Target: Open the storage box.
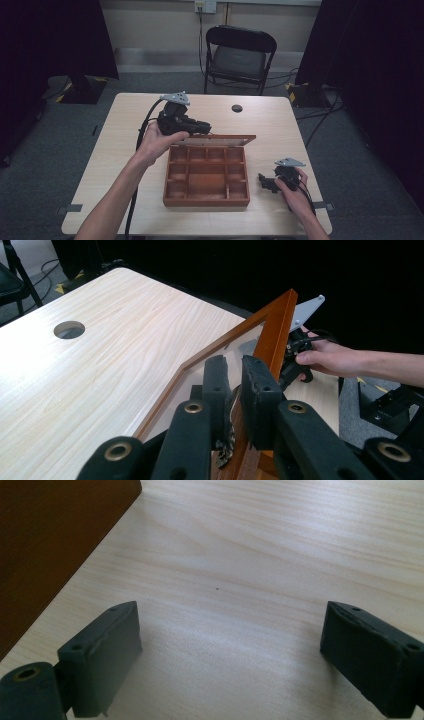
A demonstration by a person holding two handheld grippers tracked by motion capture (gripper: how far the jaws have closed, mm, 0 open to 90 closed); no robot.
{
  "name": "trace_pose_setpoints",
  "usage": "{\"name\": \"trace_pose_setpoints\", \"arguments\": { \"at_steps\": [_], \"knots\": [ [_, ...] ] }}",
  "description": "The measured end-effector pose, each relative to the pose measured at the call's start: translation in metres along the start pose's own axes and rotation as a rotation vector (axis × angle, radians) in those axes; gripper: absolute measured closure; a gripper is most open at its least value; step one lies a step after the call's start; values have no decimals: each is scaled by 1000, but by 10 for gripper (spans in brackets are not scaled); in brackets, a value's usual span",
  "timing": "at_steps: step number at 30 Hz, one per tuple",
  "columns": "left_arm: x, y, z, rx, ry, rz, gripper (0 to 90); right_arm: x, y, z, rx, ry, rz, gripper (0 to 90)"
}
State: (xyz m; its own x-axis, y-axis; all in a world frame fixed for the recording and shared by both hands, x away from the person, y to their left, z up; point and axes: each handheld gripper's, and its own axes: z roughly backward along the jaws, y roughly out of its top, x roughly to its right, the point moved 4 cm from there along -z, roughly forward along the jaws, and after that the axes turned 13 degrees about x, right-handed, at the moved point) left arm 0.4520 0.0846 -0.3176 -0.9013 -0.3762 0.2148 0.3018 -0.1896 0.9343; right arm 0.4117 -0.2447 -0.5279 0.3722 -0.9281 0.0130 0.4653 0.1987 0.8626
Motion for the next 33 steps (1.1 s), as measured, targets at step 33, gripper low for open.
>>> {"name": "trace_pose_setpoints", "arguments": {
  "at_steps": [33],
  "knots": [
    [1,1,0,4,3,-8,849,0,0,0,0,0,-1,88]
  ]
}}
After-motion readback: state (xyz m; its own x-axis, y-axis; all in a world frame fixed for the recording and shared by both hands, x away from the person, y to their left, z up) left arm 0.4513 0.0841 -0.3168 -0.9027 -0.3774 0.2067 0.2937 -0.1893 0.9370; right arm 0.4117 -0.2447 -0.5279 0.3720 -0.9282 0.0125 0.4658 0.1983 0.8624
